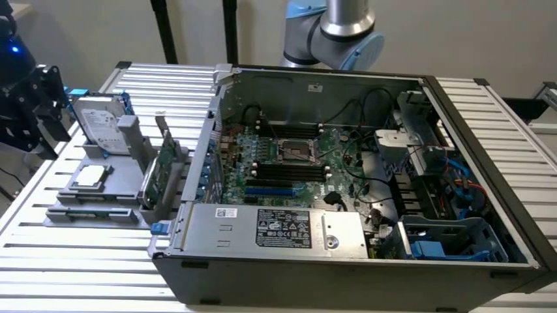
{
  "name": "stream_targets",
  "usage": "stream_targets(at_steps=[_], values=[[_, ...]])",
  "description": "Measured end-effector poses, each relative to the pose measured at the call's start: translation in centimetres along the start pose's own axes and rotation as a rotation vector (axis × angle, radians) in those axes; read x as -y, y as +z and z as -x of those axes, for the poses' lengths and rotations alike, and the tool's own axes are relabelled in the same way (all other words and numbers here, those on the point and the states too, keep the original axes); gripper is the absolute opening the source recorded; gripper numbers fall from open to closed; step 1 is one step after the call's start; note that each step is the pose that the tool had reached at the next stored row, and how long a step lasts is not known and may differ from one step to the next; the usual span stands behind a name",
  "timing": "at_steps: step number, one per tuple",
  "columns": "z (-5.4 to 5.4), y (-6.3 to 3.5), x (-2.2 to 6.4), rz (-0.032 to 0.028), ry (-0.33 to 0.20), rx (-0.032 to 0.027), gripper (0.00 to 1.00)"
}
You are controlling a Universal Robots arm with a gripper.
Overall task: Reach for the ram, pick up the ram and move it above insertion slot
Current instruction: 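Pick up the ram and move it above insertion slot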
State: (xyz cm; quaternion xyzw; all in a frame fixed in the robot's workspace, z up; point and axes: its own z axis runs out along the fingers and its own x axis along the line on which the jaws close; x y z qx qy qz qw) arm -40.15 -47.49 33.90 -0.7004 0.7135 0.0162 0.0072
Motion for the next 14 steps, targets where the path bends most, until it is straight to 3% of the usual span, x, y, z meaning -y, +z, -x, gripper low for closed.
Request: stream_targets(at_steps=[14], values=[[-0.8,2.52,0.21,0.0004,-0.011,-0.0002,0.42]])
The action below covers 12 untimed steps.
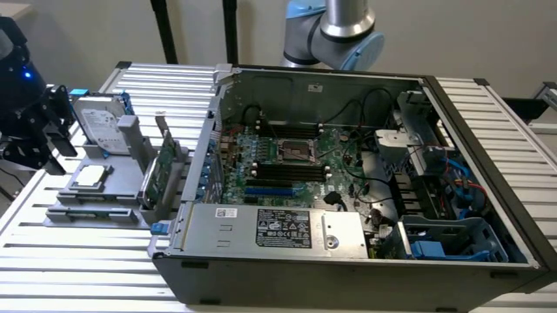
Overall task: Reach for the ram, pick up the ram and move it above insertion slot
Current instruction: 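Pick up the ram and move it above insertion slot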
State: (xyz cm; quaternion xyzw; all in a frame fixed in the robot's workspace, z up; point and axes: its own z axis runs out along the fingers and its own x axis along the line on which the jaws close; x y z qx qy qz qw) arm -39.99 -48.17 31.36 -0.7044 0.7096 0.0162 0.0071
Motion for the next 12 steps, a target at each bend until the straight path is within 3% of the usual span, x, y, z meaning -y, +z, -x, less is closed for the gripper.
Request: stream_targets(at_steps=[12], values=[[-0.5,2.17,0.07,0.0009,-0.025,-0.0003,0.42]])
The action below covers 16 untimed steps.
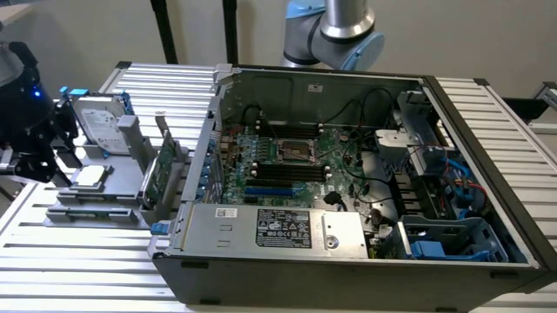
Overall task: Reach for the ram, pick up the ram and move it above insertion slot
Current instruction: 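Pick up the ram and move it above insertion slot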
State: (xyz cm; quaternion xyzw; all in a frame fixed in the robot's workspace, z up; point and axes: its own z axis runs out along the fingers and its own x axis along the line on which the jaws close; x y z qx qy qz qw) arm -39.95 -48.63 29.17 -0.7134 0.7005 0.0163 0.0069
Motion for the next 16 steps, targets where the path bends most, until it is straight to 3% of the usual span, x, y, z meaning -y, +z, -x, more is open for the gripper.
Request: stream_targets(at_steps=[16], values=[[-0.5,2.9,0.09,0.0008,-0.026,-0.0003,0.42]])
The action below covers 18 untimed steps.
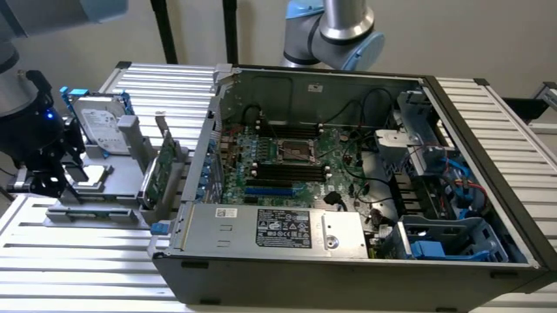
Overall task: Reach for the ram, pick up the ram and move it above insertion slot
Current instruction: 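Pick up the ram and move it above insertion slot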
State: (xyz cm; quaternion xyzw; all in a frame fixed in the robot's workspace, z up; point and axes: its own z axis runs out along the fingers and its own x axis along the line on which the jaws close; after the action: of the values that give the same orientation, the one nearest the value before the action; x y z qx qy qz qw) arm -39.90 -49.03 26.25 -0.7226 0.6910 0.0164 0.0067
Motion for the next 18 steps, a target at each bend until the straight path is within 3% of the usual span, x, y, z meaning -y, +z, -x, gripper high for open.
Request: stream_targets(at_steps=[18], values=[[-0.4,3.24,0.17,0.0009,-0.023,-0.0004,0.42]])
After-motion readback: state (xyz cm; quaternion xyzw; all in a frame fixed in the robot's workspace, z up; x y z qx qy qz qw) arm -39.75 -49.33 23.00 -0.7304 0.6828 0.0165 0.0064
